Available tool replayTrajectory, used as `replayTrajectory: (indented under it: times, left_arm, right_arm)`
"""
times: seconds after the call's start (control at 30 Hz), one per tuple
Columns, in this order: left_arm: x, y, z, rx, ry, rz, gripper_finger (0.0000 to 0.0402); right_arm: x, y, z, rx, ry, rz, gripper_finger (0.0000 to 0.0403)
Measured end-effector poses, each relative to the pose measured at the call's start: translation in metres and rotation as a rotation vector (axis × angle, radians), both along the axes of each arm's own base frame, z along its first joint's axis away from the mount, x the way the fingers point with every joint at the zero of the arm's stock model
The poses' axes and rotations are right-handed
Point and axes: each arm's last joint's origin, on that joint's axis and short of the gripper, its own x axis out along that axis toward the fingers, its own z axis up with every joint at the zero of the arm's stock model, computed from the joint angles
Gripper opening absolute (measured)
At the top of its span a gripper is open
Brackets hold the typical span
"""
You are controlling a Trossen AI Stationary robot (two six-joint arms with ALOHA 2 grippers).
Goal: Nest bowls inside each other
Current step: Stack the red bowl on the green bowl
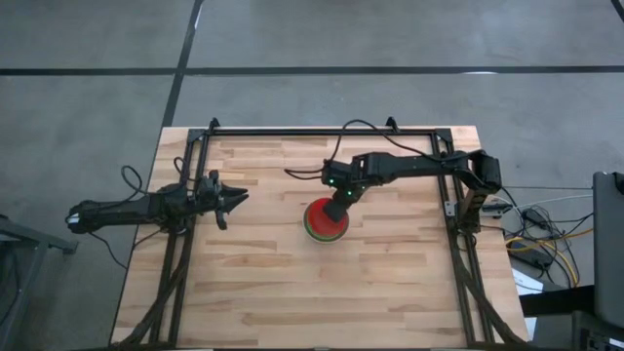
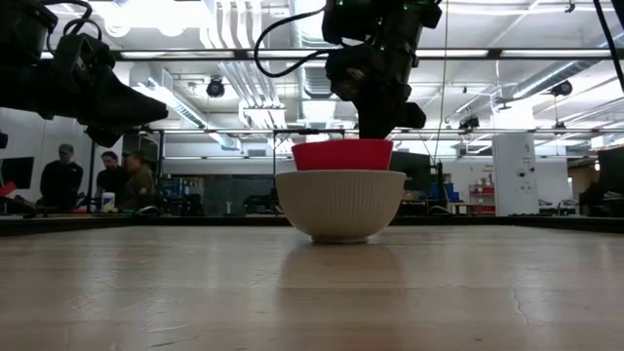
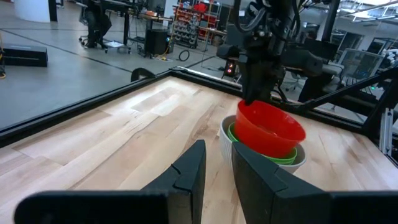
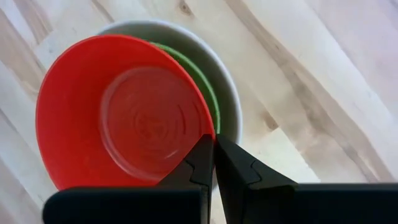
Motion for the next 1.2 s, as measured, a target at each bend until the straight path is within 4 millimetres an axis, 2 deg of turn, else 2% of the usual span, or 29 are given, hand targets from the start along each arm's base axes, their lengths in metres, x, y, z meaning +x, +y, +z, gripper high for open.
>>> replayTrajectory:
  times: [0.33, 0.67, 1.03, 1.2]
  left_arm:
    - [0.0, 0.0, 0.0, 0.0, 0.0, 0.0, 0.0083]
    - [0.0, 0.0, 0.0, 0.0, 0.0, 0.0, 0.0083]
    - [0.0, 0.0, 0.0, 0.0, 0.0, 0.0, 0.0083]
    - [0.0, 0.0, 0.0, 0.0, 0.0, 0.0, 0.0083]
  right_arm:
    - [0.001, 0.007, -0.004, 0.003, -0.008, 0.017, 0.0008]
    - [-0.002, 0.015, -0.02, 0.018, 0.005, 0.014, 0.0008]
    - [-0.001, 0.015, -0.025, 0.02, -0.022, 0.017, 0.0008]
    - [-0.002, 0.016, -0.034, 0.09, -0.041, 0.049, 0.0009]
